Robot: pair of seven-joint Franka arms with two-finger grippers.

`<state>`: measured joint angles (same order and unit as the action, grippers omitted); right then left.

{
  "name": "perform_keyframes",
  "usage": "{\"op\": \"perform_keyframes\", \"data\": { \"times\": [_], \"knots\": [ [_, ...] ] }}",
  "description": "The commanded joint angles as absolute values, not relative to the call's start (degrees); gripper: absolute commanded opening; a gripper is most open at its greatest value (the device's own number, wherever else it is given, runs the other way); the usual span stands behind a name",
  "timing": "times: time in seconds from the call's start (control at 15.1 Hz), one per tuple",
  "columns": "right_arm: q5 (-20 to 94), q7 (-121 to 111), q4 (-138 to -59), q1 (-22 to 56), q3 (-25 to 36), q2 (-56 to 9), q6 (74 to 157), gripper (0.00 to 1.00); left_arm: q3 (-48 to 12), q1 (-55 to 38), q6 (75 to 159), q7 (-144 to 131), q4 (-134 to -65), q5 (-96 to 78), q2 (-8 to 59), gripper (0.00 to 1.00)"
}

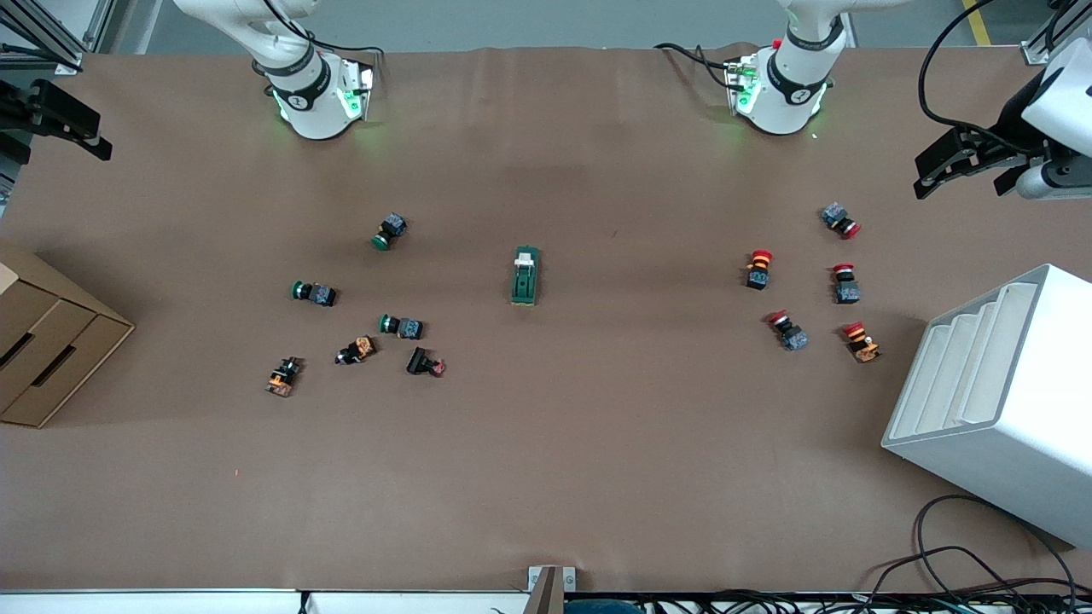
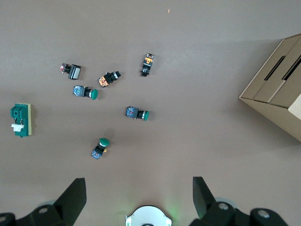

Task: Close load switch with both arms
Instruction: 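Move the left gripper toward the teal load switch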

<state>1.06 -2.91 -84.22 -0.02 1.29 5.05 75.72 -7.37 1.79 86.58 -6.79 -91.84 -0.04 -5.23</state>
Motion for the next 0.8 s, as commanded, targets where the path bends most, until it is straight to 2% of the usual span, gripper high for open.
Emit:
{"op": "perform_keyframes", "data": {
  "times": [0.0,0.27,0.53,0.73],
  "knots": [
    [1.6,-3.3,-83.8,-0.4,1.2,5.3,75.3,1.00,-7.6,2.2,84.6,-5.6,-90.3,0.2,-4.7,1.00],
    [1.6,-3.3,-83.8,-0.4,1.1,5.3,75.3,1.00,-7.4,2.3,84.7,-5.5,-90.3,-1.2,-4.5,1.00],
    [1.6,-3.4,-83.8,-0.4,1.2,5.3,75.3,1.00,-8.0,1.2,85.2,-5.7,-85.1,-1.2,2.5,1.00],
    [1.6,-3.8,-83.8,-0.4,1.1,5.3,75.3,1.00,-11.0,-1.4,92.3,-7.1,-85.7,-1.1,5.8,1.00]
  ]
}}
